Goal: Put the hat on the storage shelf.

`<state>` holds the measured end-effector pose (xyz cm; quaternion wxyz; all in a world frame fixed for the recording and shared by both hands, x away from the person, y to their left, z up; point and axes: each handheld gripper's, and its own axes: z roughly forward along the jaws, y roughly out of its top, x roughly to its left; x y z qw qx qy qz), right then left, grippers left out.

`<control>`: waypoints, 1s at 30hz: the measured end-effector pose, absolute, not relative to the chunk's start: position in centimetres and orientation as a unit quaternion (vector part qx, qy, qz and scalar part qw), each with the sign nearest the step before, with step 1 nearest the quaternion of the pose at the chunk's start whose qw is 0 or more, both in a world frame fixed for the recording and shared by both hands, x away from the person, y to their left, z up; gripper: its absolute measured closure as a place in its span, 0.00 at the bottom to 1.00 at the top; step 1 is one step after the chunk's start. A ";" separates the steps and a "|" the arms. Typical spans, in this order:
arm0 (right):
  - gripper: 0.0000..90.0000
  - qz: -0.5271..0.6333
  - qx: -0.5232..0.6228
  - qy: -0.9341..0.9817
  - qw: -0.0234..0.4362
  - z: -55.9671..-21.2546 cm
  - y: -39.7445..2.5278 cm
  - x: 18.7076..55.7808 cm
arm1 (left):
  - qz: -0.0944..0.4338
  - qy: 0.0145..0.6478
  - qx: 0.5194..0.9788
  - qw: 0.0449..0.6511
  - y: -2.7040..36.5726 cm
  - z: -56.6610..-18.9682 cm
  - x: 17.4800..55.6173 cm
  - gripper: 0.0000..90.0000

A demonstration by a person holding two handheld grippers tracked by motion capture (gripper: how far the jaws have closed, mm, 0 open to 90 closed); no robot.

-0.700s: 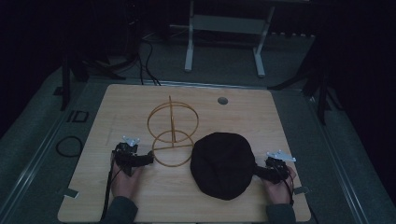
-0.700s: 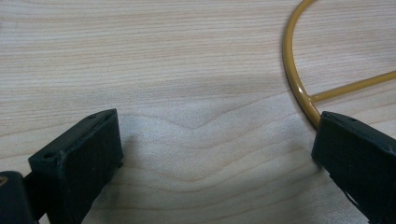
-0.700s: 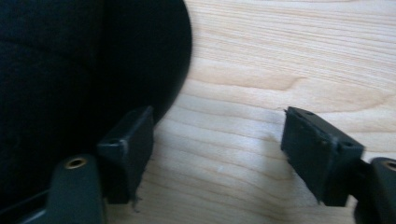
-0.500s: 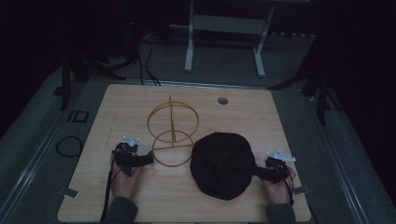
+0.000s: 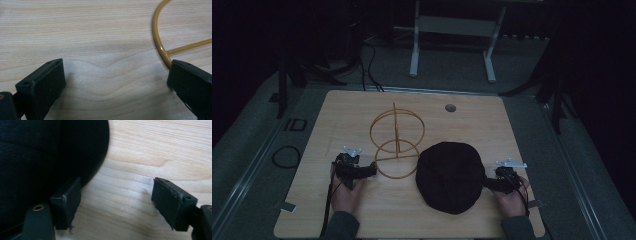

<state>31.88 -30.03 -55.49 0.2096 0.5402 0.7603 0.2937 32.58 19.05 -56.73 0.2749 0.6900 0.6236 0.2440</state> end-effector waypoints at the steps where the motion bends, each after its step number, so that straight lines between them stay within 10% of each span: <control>1: 0.34 0.292 0.534 0.767 0.204 -55.3 -30.1 31.9 | 0.244 0.624 0.690 0.275 19.0 -56.7 32.6 0.01; 30: 0.43 0.293 0.437 0.833 0.170 -46.5 -29.6 33.9 | 0.244 0.624 0.689 0.276 19.0 -56.7 32.6 0.01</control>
